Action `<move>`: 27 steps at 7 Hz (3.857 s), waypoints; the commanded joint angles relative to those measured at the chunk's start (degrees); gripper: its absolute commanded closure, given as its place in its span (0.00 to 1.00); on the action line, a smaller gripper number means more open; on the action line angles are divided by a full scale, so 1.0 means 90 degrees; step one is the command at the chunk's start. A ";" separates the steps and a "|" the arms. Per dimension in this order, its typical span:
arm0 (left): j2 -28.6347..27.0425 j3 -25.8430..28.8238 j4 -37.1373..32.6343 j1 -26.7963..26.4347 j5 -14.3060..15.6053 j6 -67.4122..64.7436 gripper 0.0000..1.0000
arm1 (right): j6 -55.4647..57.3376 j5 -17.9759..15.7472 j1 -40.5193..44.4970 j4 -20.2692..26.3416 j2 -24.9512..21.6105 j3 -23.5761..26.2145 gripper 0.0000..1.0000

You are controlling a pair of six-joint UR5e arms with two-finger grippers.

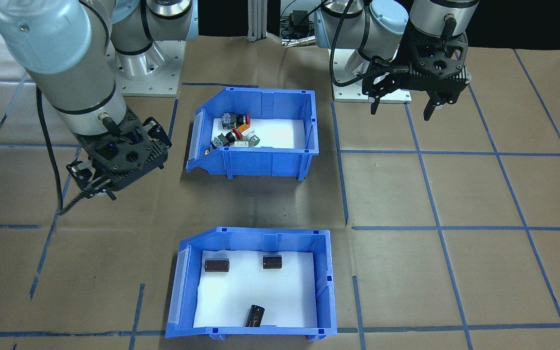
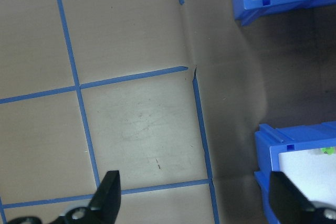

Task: Place button box in front

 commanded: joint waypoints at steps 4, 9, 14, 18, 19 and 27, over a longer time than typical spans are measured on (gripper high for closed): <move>0.0225 -0.0394 -0.0139 -0.0068 -0.0057 -0.4013 0.00 | -0.2136 -0.0031 0.1627 -0.0041 0.1868 -0.1744 0.00; 0.1901 -0.2881 -0.0042 -0.0633 -0.0572 -1.0480 0.00 | -0.2283 -0.0040 0.2050 -0.0323 0.2720 -0.1934 0.00; 0.1029 -0.3365 0.1547 -0.2691 -0.0508 -1.2470 0.02 | -0.2243 -0.0506 0.2050 -0.1496 0.2769 -0.1229 0.49; -0.0104 -0.3404 0.2688 -0.3602 -0.0527 -1.4052 0.02 | -0.2185 -0.0578 0.2020 -0.1399 0.2439 -0.1307 0.92; -0.0310 -0.3423 0.3079 -0.3710 -0.0517 -1.4200 0.02 | -0.2185 -0.0587 0.1953 -0.1369 0.2147 -0.1210 0.93; -0.0567 -0.3951 0.4738 -0.3955 -0.0565 -1.4251 1.00 | -0.4525 -0.0959 -0.0272 -0.0852 0.1403 -0.1161 0.94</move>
